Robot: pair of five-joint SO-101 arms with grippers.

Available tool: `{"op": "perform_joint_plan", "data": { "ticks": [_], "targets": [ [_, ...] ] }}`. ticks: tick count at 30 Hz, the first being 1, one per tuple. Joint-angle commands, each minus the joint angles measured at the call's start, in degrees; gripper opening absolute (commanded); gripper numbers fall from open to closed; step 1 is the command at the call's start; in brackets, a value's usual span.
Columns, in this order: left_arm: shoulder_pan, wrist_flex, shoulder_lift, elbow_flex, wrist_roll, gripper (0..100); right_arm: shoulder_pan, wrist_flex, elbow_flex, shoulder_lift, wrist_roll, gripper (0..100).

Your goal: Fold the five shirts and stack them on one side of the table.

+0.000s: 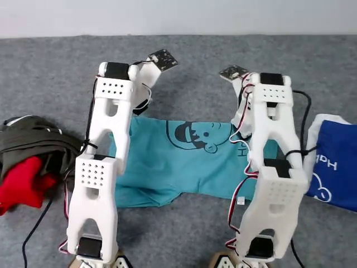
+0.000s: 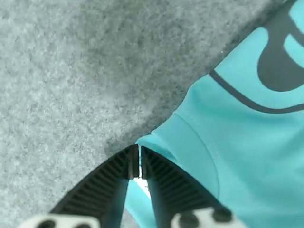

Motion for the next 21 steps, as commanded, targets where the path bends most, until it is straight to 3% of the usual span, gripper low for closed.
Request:
{"op": "perform_joint_plan", "data": {
  "ticks": [1, 9, 16, 21],
  "targets": [
    [0.62, 1.41, -4.84, -2.15, 0.35, 2, 3.12, 1.98, -2.46, -3.12, -0.53, 2.3],
    [0.62, 1.41, -5.19, 0.57, 0.44, 2, 11.65, -6.37, -2.64, 2.42, 0.00, 2.3],
    [0.26, 1.41, -5.19, 1.80, 0.44, 2, 11.03, -19.56, -2.81, 6.11, 2.99, 2.3],
    [0.09, 1.41, -5.19, 1.80, 0.44, 2, 9.27, -20.18, -4.92, 3.91, 2.90, 2.3]
  ]
}}
